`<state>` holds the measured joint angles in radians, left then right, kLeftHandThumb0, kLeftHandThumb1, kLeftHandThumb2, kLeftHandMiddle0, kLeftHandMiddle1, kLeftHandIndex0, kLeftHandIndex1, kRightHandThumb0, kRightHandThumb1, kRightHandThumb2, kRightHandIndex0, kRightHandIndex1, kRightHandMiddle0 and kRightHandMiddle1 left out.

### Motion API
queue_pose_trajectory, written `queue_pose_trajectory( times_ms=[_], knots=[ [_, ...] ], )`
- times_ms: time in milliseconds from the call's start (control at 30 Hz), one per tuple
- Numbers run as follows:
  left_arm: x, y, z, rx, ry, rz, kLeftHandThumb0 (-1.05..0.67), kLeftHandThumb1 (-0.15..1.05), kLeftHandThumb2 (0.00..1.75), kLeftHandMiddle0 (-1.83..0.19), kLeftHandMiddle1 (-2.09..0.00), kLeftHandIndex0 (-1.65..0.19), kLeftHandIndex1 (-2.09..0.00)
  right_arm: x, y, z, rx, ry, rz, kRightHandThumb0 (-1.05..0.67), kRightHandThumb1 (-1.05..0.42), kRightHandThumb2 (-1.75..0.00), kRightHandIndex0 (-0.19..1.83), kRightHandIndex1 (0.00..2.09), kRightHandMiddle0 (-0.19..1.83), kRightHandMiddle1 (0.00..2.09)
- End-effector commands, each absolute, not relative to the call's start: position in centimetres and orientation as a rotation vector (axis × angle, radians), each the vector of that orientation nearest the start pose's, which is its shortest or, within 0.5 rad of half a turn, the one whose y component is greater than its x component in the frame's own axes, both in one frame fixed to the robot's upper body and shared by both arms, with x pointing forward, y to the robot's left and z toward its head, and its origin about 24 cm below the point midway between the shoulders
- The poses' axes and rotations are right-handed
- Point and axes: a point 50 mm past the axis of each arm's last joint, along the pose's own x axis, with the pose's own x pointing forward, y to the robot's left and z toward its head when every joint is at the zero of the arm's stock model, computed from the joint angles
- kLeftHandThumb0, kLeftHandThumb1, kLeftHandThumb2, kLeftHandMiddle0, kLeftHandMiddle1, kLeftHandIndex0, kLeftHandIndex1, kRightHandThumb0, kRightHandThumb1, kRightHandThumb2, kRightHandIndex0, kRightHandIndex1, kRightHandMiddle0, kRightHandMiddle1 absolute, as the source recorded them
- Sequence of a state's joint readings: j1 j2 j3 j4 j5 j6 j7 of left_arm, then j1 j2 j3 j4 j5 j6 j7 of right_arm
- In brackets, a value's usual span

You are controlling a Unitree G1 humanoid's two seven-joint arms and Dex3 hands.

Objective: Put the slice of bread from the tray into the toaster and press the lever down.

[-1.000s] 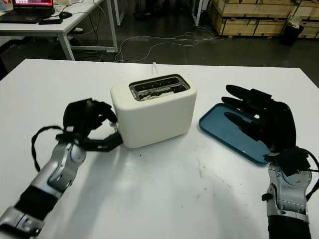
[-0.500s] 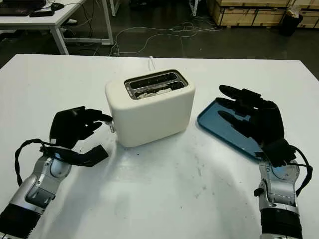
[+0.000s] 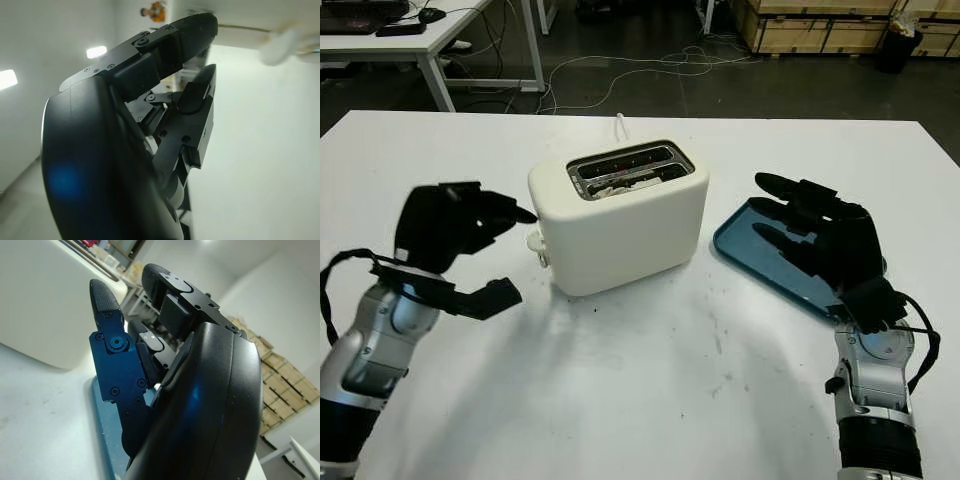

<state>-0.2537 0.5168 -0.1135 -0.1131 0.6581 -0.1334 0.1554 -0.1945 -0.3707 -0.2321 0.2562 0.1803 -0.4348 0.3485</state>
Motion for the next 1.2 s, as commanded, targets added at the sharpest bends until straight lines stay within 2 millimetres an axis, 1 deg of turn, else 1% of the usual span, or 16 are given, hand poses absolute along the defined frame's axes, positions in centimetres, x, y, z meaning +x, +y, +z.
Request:
queue_pose_trajectory(
  times_ms=[0, 233, 333, 433, 467, 500, 533, 567, 600, 667, 800, 933, 1000, 1067, 1100, 1167],
  knots=[
    [28.3, 18.0, 16.8, 1.163, -0.623, 0.034, 0.02, 0.75, 0.00, -1.02, -1.08, -1.33, -0.18, 27.8, -25.1, 10.9, -0.257, -0.400, 0.118, -0.49, -0.86, 0.00, 0.88, 0.00, 0.80, 0.00],
    [28.3, 18.3, 17.6, 1.168, -0.644, 0.035, 0.01, 0.74, 0.00, -1.06, -1.07, -1.34, -0.18, 27.7, -25.1, 10.9, -0.242, -0.395, 0.118, -0.47, -0.85, 0.00, 0.88, 0.00, 0.80, 0.00],
    [28.2, 18.7, 17.8, 1.074, -0.651, 0.081, 0.01, 0.74, 0.00, -1.05, -1.07, -1.30, -0.16, 27.7, -25.1, 10.9, -0.229, -0.405, 0.113, -0.47, -0.85, 0.00, 0.88, 0.00, 0.80, 0.00],
    [28.0, 19.0, 17.9, 0.858, -0.625, 0.143, 0.01, 0.79, 0.02, -0.87, -1.04, -1.12, -0.06, 27.8, -25.0, 10.8, -0.158, -0.403, 0.088, -0.46, -0.84, 0.00, 0.88, 0.00, 0.81, 0.00],
    [27.9, 19.1, 17.9, 0.791, -0.605, 0.154, -0.04, 0.83, 0.03, -0.75, -1.01, -1.02, -0.03, 27.9, -25.0, 10.9, -0.140, -0.402, 0.083, -0.46, -0.84, 0.00, 0.85, 0.00, 0.79, 0.00],
    [27.8, 19.1, 17.9, 0.746, -0.591, 0.157, -0.09, 0.85, 0.04, -0.67, -0.99, -0.96, -0.01, 27.9, -25.0, 10.9, -0.130, -0.400, 0.082, -0.46, -0.85, -0.01, 0.83, 0.00, 0.77, 0.00],
    [27.7, 19.1, 17.9, 0.712, -0.575, 0.158, -0.12, 0.86, 0.04, -0.63, -0.98, -0.93, -0.01, 28.1, -25.1, 11.1, -0.132, -0.399, 0.084, -0.46, -0.85, -0.01, 0.82, 0.00, 0.76, 0.00],
    [27.6, 19.2, 18.0, 0.697, -0.562, 0.155, -0.21, 0.87, 0.04, -0.56, -0.96, -0.88, 0.00, 28.2, -25.2, 11.5, -0.147, -0.397, 0.088, -0.47, -0.86, -0.01, 0.80, 0.00, 0.74, 0.00],
    [27.5, 19.3, 18.1, 0.688, -0.552, 0.149, -0.26, 0.88, 0.04, -0.53, -0.94, -0.85, 0.00, 28.4, -25.4, 11.9, -0.167, -0.396, 0.092, -0.48, -0.86, -0.01, 0.79, 0.00, 0.73, 0.00],
    [27.4, 19.7, 18.5, 0.695, -0.541, 0.134, -0.36, 0.88, 0.04, -0.50, -0.92, -0.81, 0.00, 28.9, -25.9, 12.9, -0.213, -0.393, 0.094, -0.52, -0.86, -0.01, 0.77, 0.00, 0.72, 0.00],
    [27.4, 20.9, 19.9, 0.778, -0.531, 0.110, -0.44, 0.86, 0.02, -0.50, -0.87, -0.82, -0.01, 30.1, -27.1, 15.4, -0.331, -0.375, 0.104, -0.57, -0.89, -0.01, 0.71, 0.00, 0.67, 0.00],
    [28.0, 21.8, 21.5, 0.920, -0.541, 0.076, -0.52, 0.83, 0.00, -0.62, -0.71, -0.88, -0.04, 31.4, -27.9, 17.5, -0.457, -0.329, 0.123, -0.60, -0.87, 0.00, 0.67, 0.00, 0.64, 0.00],
    [28.3, 22.0, 22.4, 1.002, -0.530, 0.058, -0.57, 0.79, 0.00, -0.67, -0.65, -0.91, -0.05, 32.0, -28.0, 18.5, -0.541, -0.317, 0.146, -0.61, -0.86, 0.00, 0.66, 0.00, 0.63, 0.00],
    [28.7, 22.2, 23.0, 1.044, -0.521, 0.040, -0.56, 0.76, 0.00, -0.71, -0.59, -0.91, -0.04, 32.4, -28.0, 19.3, -0.632, -0.314, 0.178, -0.62, -0.86, 0.00, 0.65, 0.00, 0.63, 0.00],
    [28.8, 22.3, 23.3, 1.066, -0.519, 0.031, -0.55, 0.72, 0.00, -0.72, -0.57, -0.92, -0.04, 32.6, -27.9, 19.8, -0.683, -0.312, 0.192, -0.68, -0.87, 0.00, 0.65, 0.00, 0.63, 0.00],
    [29.1, 22.3, 23.6, 1.108, -0.517, 0.018, -0.54, 0.68, 0.00, -0.75, -0.55, -0.92, -0.04, 33.0, -27.8, 20.4, -0.753, -0.309, 0.213, -0.70, -0.87, 0.00, 0.64, 0.00, 0.63, 0.00]
  ],
)
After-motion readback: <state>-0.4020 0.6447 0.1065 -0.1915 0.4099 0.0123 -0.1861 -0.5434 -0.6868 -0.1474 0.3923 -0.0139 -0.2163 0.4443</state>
